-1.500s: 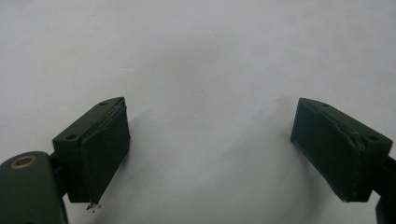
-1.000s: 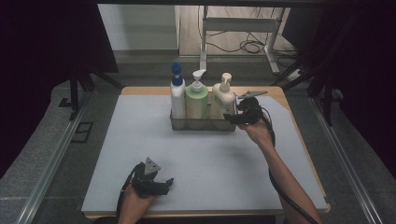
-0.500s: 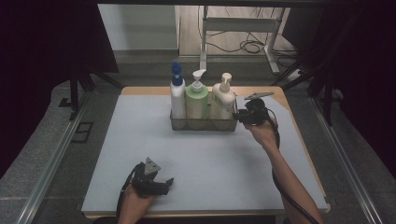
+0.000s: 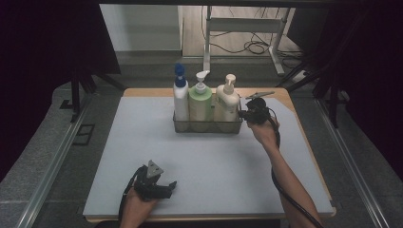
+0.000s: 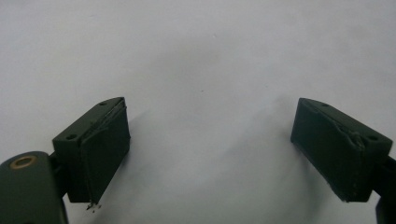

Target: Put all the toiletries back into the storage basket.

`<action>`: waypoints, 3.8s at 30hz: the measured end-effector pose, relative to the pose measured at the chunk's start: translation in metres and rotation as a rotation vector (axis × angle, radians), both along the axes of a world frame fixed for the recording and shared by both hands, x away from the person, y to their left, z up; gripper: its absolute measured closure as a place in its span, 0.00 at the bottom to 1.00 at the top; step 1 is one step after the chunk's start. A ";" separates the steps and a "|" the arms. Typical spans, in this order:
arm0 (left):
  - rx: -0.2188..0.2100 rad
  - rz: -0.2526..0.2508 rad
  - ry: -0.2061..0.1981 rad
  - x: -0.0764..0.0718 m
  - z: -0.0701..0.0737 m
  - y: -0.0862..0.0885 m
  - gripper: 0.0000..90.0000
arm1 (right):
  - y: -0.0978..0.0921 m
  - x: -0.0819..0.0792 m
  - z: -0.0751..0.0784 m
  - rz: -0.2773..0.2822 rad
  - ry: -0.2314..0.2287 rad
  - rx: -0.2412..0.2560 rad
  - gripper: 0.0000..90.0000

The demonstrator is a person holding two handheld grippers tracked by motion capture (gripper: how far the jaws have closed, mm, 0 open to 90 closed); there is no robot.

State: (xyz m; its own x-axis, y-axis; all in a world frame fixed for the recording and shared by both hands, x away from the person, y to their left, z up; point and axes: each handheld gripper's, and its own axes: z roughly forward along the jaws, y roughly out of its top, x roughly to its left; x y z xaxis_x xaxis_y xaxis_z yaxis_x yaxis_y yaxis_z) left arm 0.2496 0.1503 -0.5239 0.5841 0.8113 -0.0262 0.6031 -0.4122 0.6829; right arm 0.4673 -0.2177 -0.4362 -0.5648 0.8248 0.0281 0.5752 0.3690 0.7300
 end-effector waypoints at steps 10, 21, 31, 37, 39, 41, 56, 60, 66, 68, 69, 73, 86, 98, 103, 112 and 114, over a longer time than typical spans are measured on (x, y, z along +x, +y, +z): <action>0.000 0.000 0.000 0.000 0.000 0.000 0.13 | 0.004 0.010 -0.009 -0.014 0.034 0.004 1.00; 0.001 0.000 0.000 0.000 0.000 0.000 0.13 | 0.006 0.013 -0.015 -0.017 0.056 0.019 1.00; 0.000 0.001 0.000 0.000 0.000 0.000 0.13 | 0.014 0.014 -0.018 -0.003 0.061 0.018 0.99; 0.000 0.000 0.000 0.000 0.000 0.000 0.13 | 0.021 0.014 -0.020 0.011 0.063 0.015 0.99; 0.000 0.000 0.000 0.000 0.000 0.000 0.13 | 0.023 0.014 -0.021 0.015 0.065 0.013 0.99; 0.000 0.000 0.000 0.000 0.000 0.000 0.13 | 0.025 0.015 -0.021 0.018 0.064 0.011 0.98; 0.000 0.000 0.000 0.000 0.000 0.000 0.13 | 0.037 0.013 -0.021 0.046 0.063 0.001 0.98; 0.000 0.000 0.000 0.000 0.000 0.000 0.13 | 0.038 0.012 -0.021 0.047 0.060 -0.007 0.98; 0.000 0.000 0.000 0.000 0.000 0.000 0.13 | 0.039 0.011 -0.020 0.053 0.057 -0.007 0.99; 0.000 0.001 0.000 0.000 0.000 0.000 0.13 | 0.040 0.010 -0.020 0.055 0.058 -0.006 0.99; 0.000 0.000 0.001 0.000 0.000 0.000 0.13 | 0.040 0.010 -0.020 0.057 0.057 -0.008 0.99; -0.001 0.001 0.001 0.000 0.000 0.000 0.13 | 0.040 0.008 -0.019 0.060 0.056 -0.010 0.99; -0.001 0.001 0.000 0.000 0.000 0.000 0.13 | 0.038 0.007 -0.020 0.052 0.041 -0.006 0.92; 0.000 0.001 0.000 0.000 0.000 0.000 0.13 | 0.035 0.004 -0.014 0.059 0.018 -0.014 0.86; 0.000 0.001 0.000 0.000 0.000 0.000 0.13 | 0.033 0.002 -0.010 0.058 0.006 -0.014 0.82; 0.000 0.000 0.000 0.000 0.000 0.000 0.13 | 0.025 -0.003 -0.003 0.053 -0.011 -0.009 0.73; 0.000 0.000 0.000 0.000 0.000 0.000 0.13 | 0.023 -0.004 -0.001 0.058 -0.011 -0.001 0.70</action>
